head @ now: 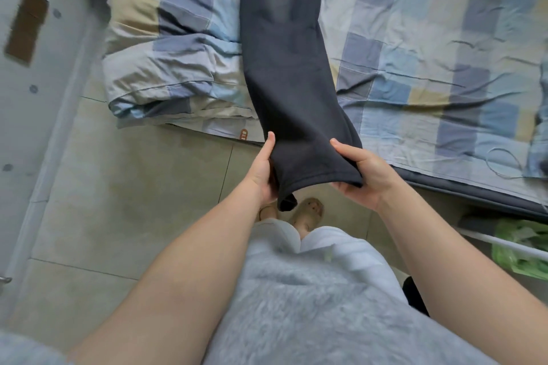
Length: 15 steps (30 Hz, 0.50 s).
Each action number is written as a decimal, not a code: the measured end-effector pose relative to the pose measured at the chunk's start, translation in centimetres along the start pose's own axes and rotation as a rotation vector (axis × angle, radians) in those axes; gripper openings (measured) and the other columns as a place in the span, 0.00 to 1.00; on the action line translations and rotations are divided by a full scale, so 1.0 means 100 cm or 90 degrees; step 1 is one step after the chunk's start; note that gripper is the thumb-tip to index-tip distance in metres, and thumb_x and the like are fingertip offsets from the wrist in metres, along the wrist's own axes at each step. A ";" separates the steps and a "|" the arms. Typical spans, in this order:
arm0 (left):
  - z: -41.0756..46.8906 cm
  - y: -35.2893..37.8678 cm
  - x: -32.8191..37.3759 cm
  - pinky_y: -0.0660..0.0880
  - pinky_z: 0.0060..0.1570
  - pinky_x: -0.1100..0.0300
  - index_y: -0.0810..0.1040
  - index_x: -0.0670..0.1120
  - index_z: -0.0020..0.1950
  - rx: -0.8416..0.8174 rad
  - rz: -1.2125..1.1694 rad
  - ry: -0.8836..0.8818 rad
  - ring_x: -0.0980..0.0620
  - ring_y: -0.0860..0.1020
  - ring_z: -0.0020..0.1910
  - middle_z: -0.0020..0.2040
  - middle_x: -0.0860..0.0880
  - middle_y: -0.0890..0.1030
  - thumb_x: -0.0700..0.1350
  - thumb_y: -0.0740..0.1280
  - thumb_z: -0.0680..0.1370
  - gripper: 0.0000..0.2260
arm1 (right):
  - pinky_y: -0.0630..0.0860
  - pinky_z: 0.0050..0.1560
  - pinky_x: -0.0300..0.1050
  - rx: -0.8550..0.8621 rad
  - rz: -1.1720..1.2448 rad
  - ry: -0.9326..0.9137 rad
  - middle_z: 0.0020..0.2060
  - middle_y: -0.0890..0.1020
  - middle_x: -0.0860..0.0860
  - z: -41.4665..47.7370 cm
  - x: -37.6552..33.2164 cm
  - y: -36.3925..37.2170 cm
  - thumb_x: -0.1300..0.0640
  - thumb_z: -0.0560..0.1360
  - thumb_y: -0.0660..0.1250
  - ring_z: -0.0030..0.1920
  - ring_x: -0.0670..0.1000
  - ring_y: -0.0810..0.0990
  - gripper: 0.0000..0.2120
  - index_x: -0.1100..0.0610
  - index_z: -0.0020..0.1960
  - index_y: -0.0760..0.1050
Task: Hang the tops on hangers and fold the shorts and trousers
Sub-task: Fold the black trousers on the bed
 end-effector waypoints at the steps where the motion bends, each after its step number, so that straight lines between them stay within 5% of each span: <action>1: -0.009 -0.003 0.001 0.82 0.45 0.52 0.87 0.45 0.55 0.006 0.007 0.008 0.43 0.84 0.54 0.59 0.42 0.84 0.71 0.72 0.67 0.32 | 0.82 0.48 0.40 0.009 -0.006 -0.004 0.48 0.86 0.51 -0.006 0.001 0.000 0.56 0.71 0.72 0.46 0.48 0.85 0.08 0.58 0.47 0.86; 4: -0.036 -0.016 0.002 0.82 0.40 0.56 0.88 0.45 0.50 0.030 0.032 0.022 0.45 0.86 0.49 0.55 0.44 0.85 0.67 0.71 0.71 0.25 | 0.82 0.39 0.39 0.055 -0.035 -0.002 0.45 0.86 0.51 -0.020 0.012 -0.005 0.56 0.70 0.73 0.42 0.47 0.86 0.07 0.57 0.45 0.86; 10: -0.090 -0.049 -0.005 0.77 0.27 0.60 0.82 0.44 0.55 0.131 0.144 0.026 0.48 0.85 0.34 0.46 0.45 0.87 0.57 0.73 0.75 0.18 | 0.79 0.31 0.39 0.204 -0.096 0.040 0.43 0.87 0.50 -0.036 0.068 -0.050 0.54 0.75 0.74 0.38 0.48 0.85 0.15 0.56 0.60 0.80; 15: -0.130 -0.079 -0.044 0.75 0.23 0.61 0.80 0.43 0.52 0.227 0.238 0.025 0.48 0.83 0.27 0.35 0.46 0.85 0.50 0.74 0.76 0.13 | 0.79 0.30 0.41 0.263 -0.090 0.012 0.46 0.86 0.54 -0.053 0.125 -0.080 0.56 0.75 0.75 0.44 0.52 0.84 0.17 0.59 0.61 0.78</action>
Point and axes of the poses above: each hand's wrist, its own z-axis towards the middle knuckle, its own y-axis out of the palm, x = y × z, the point moved 6 cm from there along z, towards the middle knuckle
